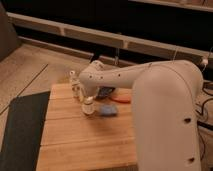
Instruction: Place the ceramic cup over the eraser
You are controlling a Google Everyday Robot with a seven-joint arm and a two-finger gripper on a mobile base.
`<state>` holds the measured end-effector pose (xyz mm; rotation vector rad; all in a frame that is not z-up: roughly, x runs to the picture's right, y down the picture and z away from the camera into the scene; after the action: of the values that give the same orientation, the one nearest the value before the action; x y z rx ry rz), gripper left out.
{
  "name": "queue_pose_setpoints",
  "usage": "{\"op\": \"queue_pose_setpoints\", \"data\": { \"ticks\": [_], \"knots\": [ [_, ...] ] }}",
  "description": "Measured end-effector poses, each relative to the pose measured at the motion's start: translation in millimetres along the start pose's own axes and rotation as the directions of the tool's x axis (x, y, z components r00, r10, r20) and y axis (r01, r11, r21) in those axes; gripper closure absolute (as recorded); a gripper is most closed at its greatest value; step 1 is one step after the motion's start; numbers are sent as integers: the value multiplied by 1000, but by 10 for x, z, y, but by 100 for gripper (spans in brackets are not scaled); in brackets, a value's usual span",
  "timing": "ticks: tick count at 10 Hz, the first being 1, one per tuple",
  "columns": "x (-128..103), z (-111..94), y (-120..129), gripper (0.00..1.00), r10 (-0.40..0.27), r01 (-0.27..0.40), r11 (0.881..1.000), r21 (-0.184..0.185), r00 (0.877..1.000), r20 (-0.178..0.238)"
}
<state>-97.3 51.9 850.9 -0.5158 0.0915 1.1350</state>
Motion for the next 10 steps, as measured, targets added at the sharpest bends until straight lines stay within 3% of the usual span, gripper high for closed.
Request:
{"op": "queue_pose_setpoints", "data": {
  "ticks": [5, 6, 10],
  "knots": [
    [24, -2, -126, 98, -56, 56, 998, 42, 998, -6],
    [27, 13, -109, 93, -58, 58, 997, 42, 998, -9],
    [-14, 67, -2, 54, -59, 59, 998, 24, 998, -10]
  ]
}}
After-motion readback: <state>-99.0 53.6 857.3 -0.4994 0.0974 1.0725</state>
